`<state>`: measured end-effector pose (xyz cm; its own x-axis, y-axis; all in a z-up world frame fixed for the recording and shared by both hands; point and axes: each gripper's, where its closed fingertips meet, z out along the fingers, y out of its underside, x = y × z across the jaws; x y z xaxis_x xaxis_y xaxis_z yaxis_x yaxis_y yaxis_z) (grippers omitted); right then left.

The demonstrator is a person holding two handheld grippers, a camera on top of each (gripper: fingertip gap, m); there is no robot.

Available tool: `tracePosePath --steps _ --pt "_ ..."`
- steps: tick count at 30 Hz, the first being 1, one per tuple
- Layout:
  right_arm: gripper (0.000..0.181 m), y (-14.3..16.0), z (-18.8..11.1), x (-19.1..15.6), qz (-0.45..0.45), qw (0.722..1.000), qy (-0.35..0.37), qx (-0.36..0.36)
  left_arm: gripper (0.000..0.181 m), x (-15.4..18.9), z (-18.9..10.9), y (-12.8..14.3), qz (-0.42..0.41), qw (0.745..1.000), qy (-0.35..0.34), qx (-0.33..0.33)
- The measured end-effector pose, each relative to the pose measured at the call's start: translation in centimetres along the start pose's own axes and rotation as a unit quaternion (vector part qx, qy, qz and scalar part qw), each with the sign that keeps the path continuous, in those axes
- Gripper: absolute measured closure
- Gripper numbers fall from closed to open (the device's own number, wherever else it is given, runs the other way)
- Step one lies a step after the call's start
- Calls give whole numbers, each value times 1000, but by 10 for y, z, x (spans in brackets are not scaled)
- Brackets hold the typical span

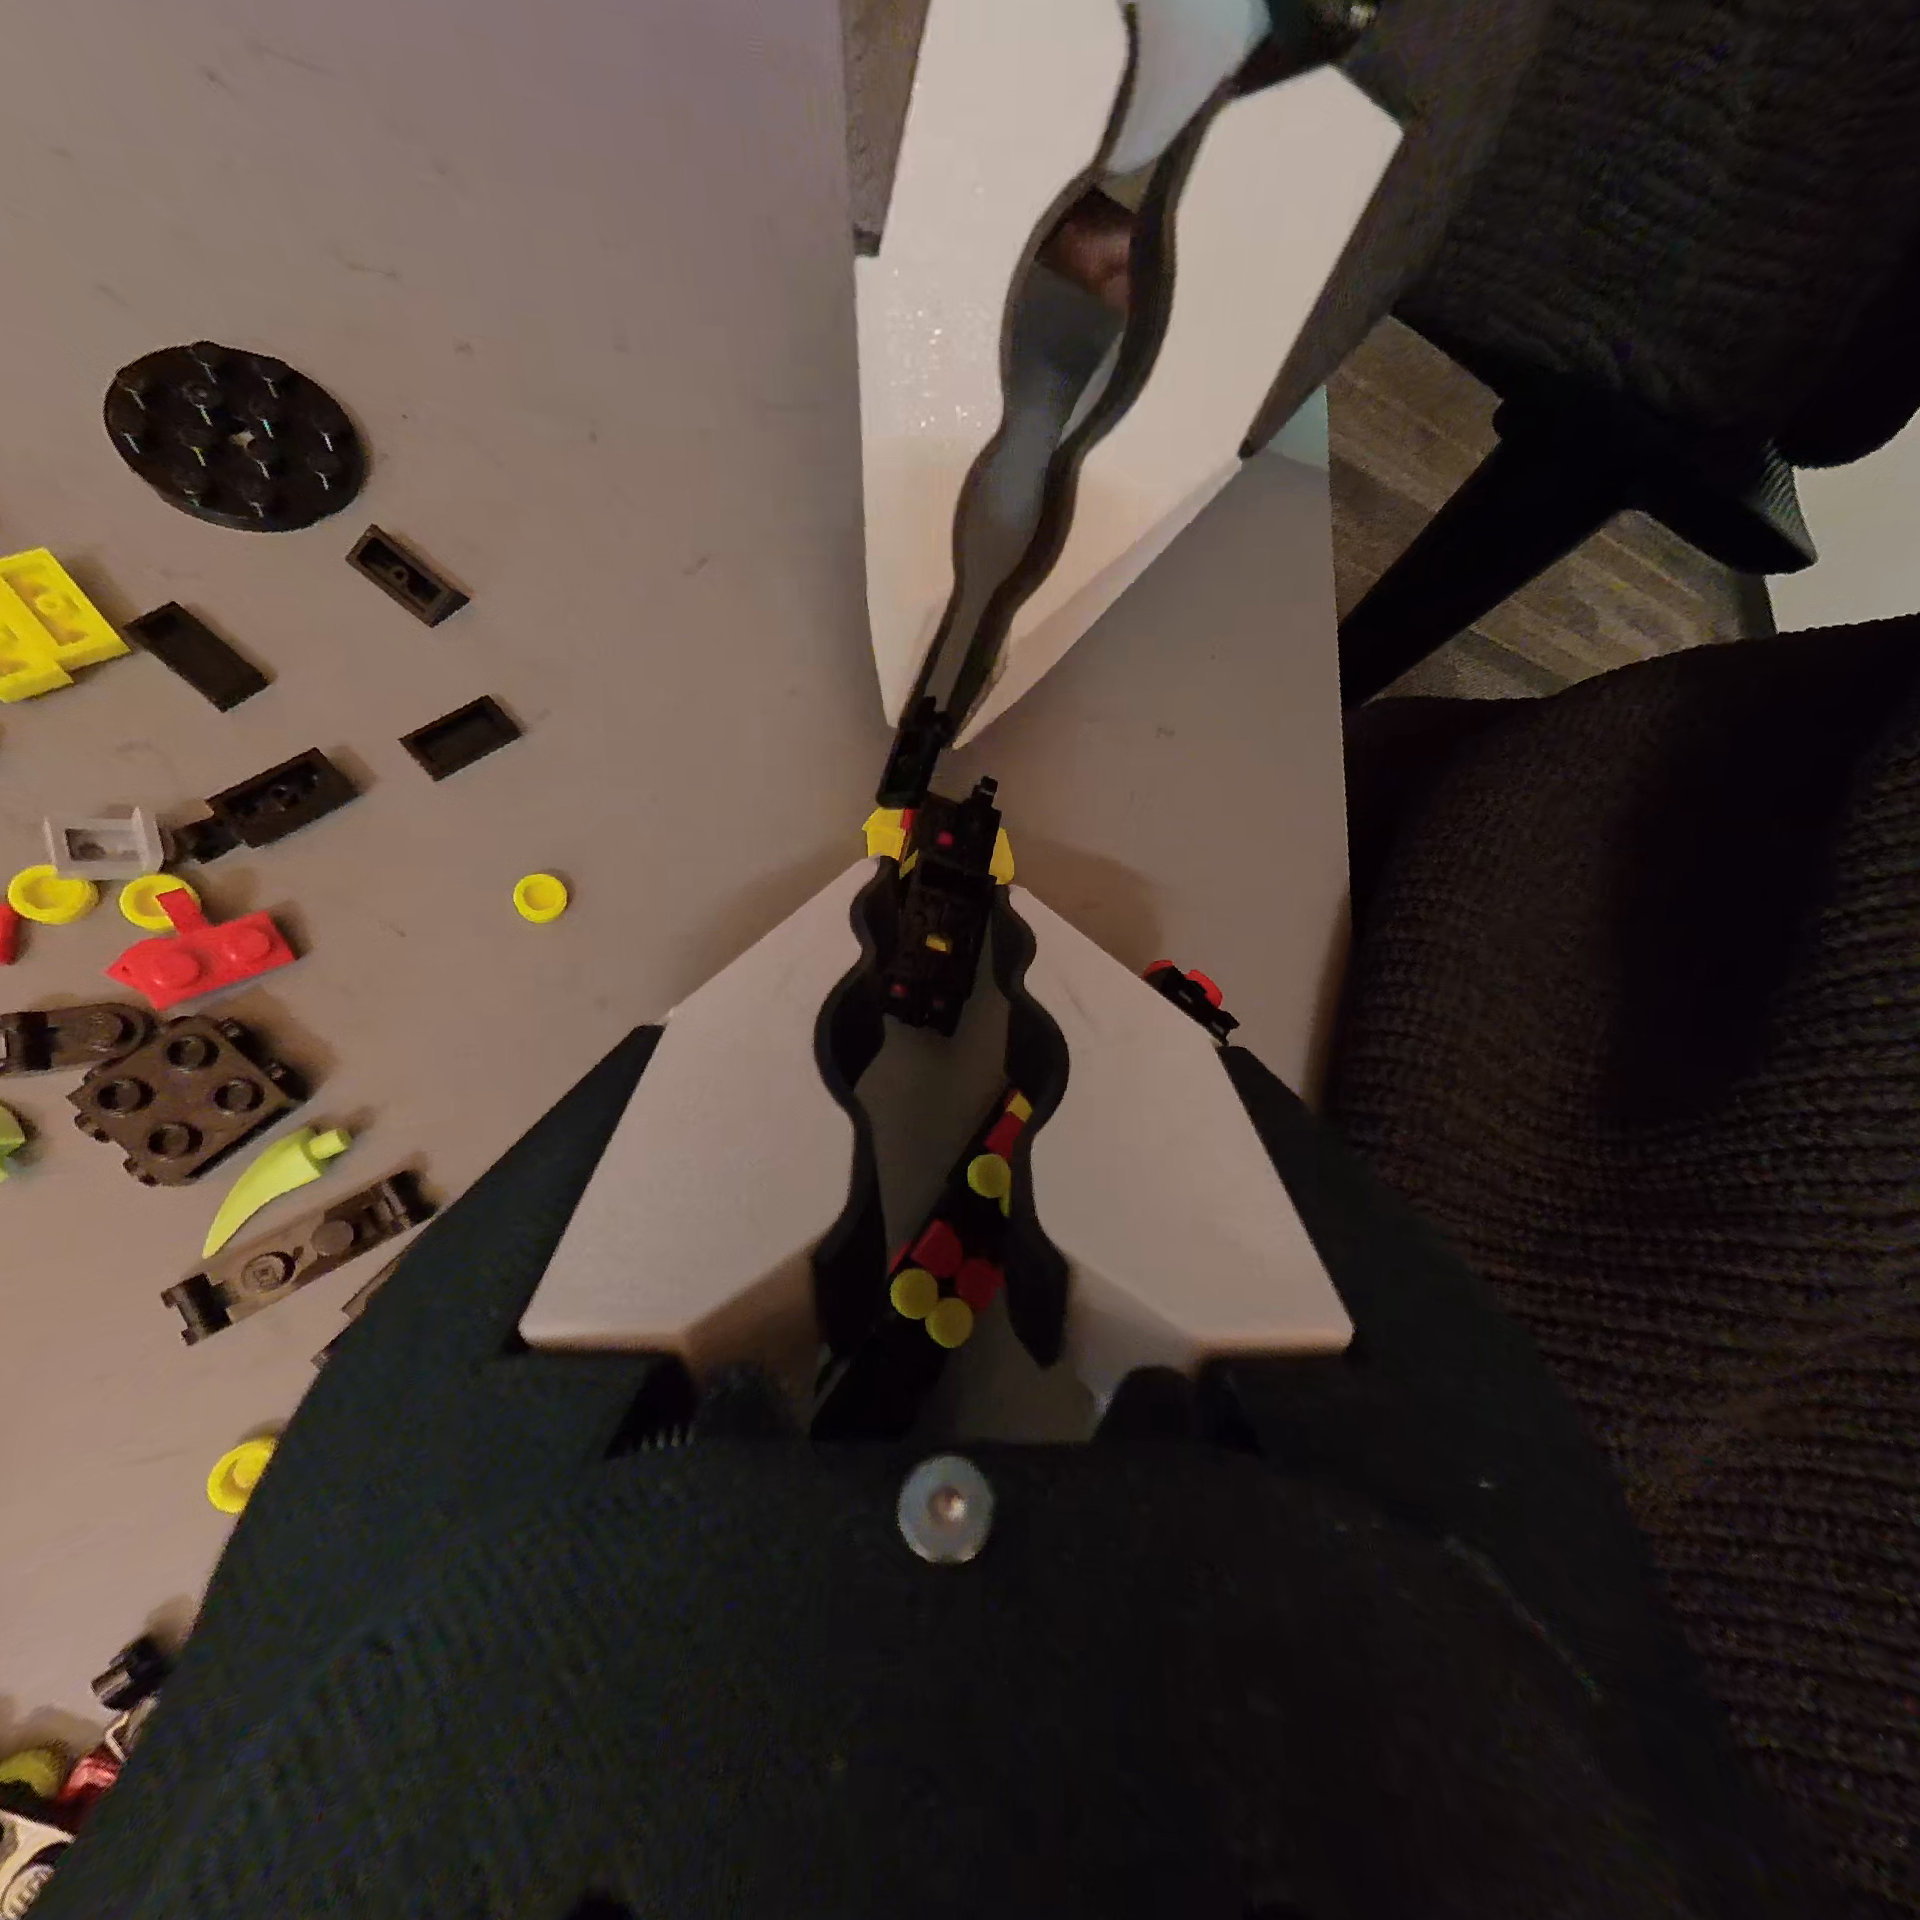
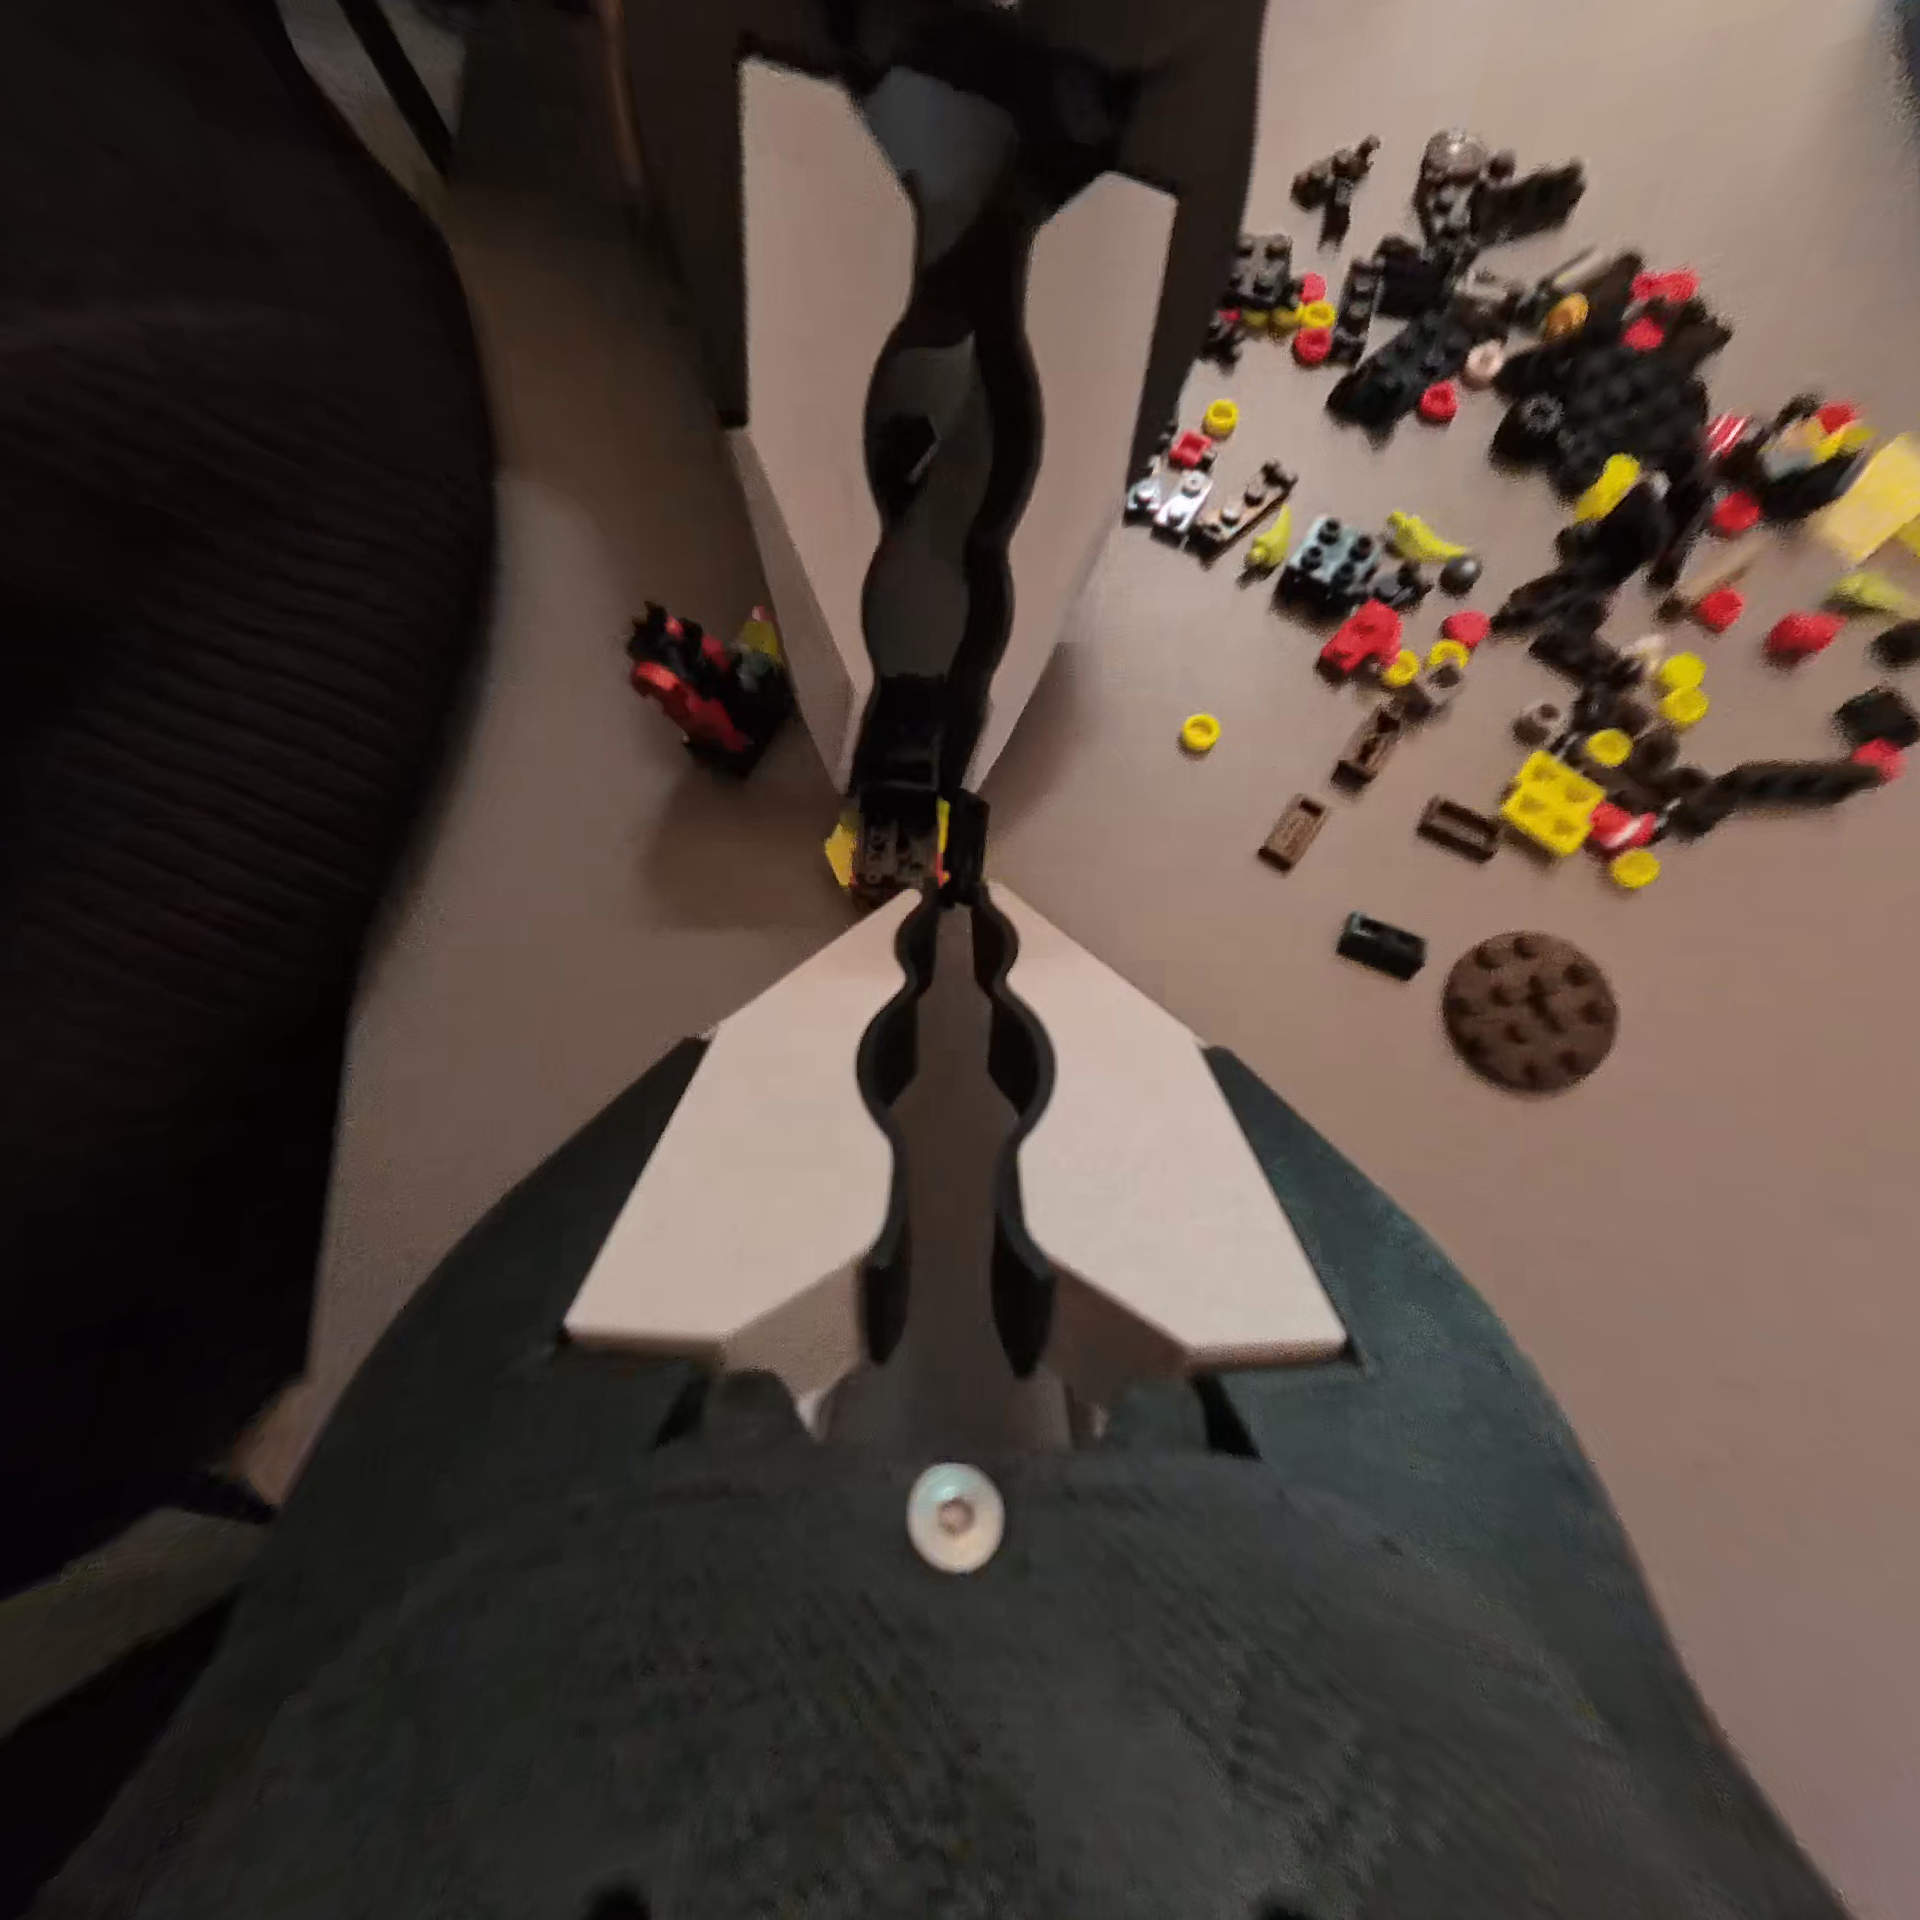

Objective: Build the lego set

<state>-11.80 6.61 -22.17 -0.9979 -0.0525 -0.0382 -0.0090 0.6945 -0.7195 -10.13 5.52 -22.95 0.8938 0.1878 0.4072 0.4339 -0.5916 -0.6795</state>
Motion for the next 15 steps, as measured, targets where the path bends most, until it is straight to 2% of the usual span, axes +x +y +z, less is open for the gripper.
tracePosePath --steps 5,15 --pt "177 5 2 1 -117 990 61 -47 166 0 0 0 2 1000 -2 -1" --pt "177 6 6 -4 -191 974 87 -84 166 0 0 0 1 1000 -2 -1"
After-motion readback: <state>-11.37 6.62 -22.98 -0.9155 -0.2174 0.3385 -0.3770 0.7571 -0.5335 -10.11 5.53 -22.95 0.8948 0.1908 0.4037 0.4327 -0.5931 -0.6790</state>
